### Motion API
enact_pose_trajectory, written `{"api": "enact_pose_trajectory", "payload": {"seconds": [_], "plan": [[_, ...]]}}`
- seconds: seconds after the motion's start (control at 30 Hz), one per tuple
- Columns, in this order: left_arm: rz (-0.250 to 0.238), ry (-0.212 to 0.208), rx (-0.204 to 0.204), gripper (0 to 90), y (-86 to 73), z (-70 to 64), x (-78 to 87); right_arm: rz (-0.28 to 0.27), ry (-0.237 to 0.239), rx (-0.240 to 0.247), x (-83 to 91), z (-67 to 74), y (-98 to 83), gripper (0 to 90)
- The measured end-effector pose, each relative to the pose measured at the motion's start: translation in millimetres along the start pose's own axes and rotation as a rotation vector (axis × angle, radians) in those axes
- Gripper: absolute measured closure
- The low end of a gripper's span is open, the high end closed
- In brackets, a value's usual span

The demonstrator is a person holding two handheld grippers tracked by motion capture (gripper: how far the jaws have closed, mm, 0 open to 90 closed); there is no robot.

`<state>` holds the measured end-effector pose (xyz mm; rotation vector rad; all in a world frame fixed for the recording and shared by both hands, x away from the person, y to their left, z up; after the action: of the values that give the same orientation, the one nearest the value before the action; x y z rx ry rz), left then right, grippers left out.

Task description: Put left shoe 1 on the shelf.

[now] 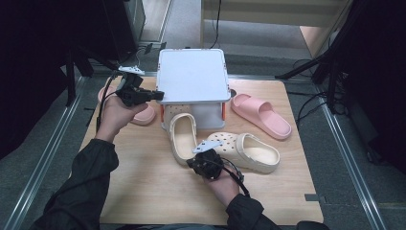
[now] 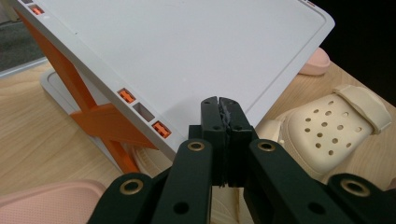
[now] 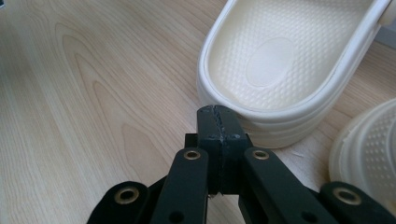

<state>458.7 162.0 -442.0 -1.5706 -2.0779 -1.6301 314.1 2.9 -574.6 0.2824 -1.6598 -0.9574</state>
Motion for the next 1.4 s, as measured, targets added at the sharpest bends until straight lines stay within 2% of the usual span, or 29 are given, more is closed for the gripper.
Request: {"api": "enact_pose_trajectory", "payload": {"seconds": [0.4,0.6,0.77,0.93,1.17,1.3,1.37,1.4], "plan": [[0.001,-0.005,-0.004,89.7,-0.1,0.5,0.3,-0.027,-0.012,0.007,-4.0,-5.6,22.4,90.0],[-0.001,-0.013,-0.001,89.7,-0.2,0.8,0.2,-0.044,-0.009,-0.039,-7.7,-15.5,30.2,90.0],[-0.001,-0.012,-0.001,89.7,-0.1,0.7,0.1,-0.033,-0.022,-0.047,-13.8,-23.6,36.5,90.0],[-0.003,-0.011,-0.004,89.7,-0.1,0.6,0.1,-0.030,-0.002,-0.060,-22.2,-28.8,41.7,90.0],[-0.001,-0.011,-0.002,89.7,-0.2,0.7,0.2,-0.004,-0.030,-0.037,-31.4,-36.4,49.8,90.0],[-0.002,-0.010,-0.003,89.7,-0.1,0.5,0.0,-0.013,-0.022,-0.043,-35.1,-41.1,54.7,90.0],[-0.002,-0.010,-0.002,89.7,-0.1,0.6,0.0,0.001,-0.051,-0.036,-39.3,-47.6,60.1,90.0],[-0.002,-0.010,-0.002,89.7,-0.1,0.6,0.0,0.001,-0.051,-0.036,-39.3,-47.6,60.1,90.0]]}}
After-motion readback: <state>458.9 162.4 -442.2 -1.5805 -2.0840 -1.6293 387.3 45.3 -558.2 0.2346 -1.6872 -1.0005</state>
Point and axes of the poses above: each handheld gripper's, and its own axes: x roughly backward along the jaws, y roughly out of its top, z roughly to its left, the point moved 9 cm from there along -x, roughly forward along the jaws, and after that the axes turned 15 degrees about x, right-handed, at the moved point
